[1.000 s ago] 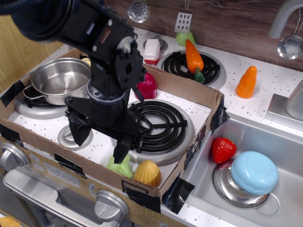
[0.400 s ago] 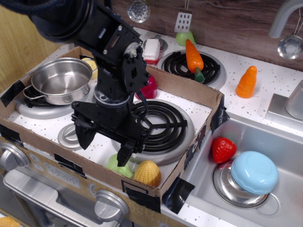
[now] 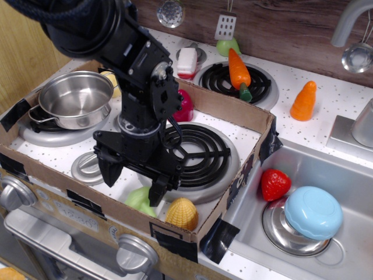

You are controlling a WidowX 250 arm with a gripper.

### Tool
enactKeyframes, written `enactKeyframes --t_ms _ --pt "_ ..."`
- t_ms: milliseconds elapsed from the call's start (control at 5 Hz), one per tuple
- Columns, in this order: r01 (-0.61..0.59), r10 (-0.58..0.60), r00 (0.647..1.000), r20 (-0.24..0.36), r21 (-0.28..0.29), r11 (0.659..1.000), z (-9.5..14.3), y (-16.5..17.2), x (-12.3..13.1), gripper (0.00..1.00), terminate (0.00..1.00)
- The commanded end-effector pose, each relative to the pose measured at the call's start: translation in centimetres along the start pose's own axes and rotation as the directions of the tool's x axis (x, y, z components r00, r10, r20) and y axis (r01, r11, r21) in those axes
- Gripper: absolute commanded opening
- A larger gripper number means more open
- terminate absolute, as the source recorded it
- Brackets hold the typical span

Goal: Put broccoli in pot

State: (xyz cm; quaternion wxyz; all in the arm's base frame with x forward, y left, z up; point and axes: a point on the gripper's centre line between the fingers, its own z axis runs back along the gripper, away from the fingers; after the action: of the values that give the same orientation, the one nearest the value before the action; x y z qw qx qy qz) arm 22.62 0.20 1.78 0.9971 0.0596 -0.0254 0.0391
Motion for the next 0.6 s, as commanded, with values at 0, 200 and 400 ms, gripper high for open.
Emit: enactKeyframes --t_ms 0,200,400 --pt "-0.020 0.021 0.999 0.027 -0.022 1.000 -0.76 -0.59 0.37 1.00 0.00" --pt "-0.021 0.021 0.999 0.030 -0.028 0.999 -1.14 -0.62 0.44 0.00 0.00" --pt "-0.008 0.008 0.999 0.048 -0.015 1.000 -1.01 -0.38 0.82 0.00 0.00"
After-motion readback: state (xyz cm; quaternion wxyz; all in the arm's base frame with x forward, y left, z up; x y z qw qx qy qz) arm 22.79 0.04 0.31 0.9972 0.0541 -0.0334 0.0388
